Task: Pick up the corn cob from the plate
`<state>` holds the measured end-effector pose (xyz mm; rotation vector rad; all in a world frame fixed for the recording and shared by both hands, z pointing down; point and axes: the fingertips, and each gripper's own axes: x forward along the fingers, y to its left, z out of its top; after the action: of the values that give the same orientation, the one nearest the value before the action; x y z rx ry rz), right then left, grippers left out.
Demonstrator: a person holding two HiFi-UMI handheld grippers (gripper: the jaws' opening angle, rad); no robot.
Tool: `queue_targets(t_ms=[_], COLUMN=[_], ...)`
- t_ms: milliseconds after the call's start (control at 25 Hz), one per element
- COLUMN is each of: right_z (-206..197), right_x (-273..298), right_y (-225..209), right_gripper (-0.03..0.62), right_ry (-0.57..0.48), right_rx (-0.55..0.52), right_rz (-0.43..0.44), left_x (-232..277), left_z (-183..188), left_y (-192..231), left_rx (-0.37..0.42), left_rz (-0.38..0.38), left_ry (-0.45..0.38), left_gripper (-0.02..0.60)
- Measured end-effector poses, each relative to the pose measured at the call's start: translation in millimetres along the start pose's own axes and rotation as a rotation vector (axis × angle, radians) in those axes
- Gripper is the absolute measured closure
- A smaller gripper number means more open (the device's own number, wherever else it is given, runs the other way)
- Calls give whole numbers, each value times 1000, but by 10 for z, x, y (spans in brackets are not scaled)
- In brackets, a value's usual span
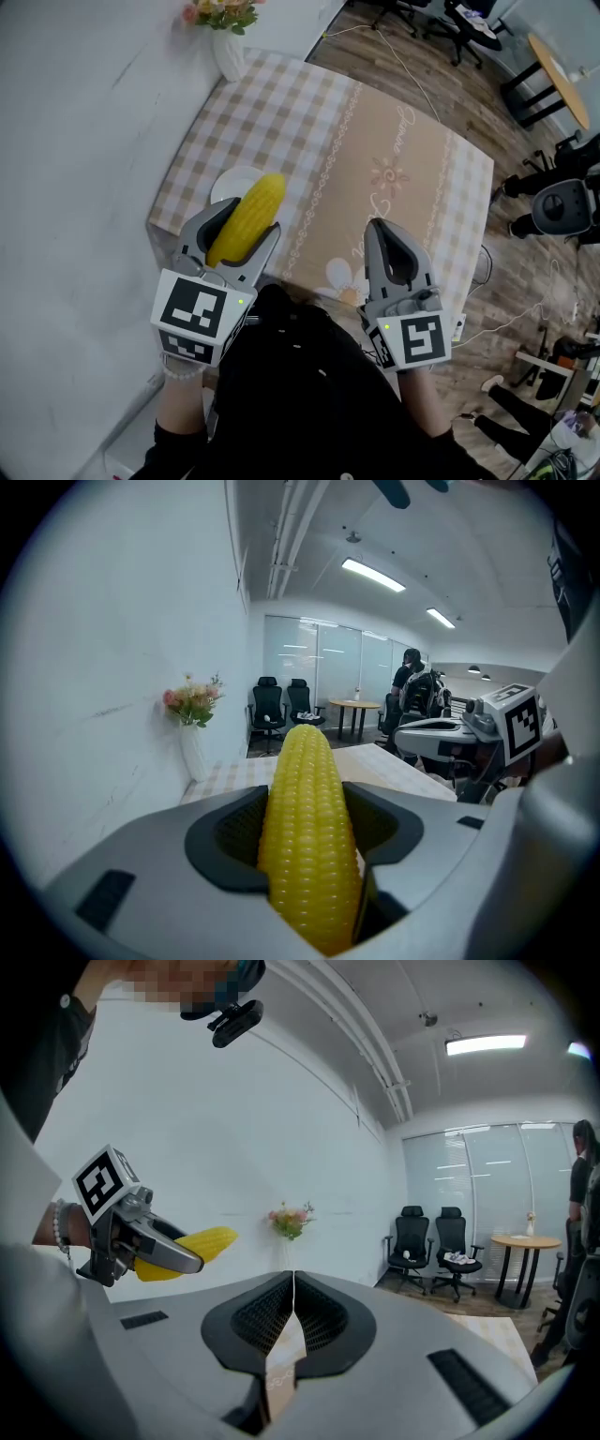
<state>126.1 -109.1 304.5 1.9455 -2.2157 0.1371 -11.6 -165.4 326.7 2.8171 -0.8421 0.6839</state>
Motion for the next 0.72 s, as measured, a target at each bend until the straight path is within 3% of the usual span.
queue_targets(t_ms=[720], right_z=[72], right_x=[-24], right_y=[-5], right_gripper=[553], right_ry=[-18], right_rx=[-35], right_rz=[12], left_x=[-79], left_z=[127], left_y=[-149], left_rx=[26], left_rz=[-13], left_ry=[-42], left_gripper=[326])
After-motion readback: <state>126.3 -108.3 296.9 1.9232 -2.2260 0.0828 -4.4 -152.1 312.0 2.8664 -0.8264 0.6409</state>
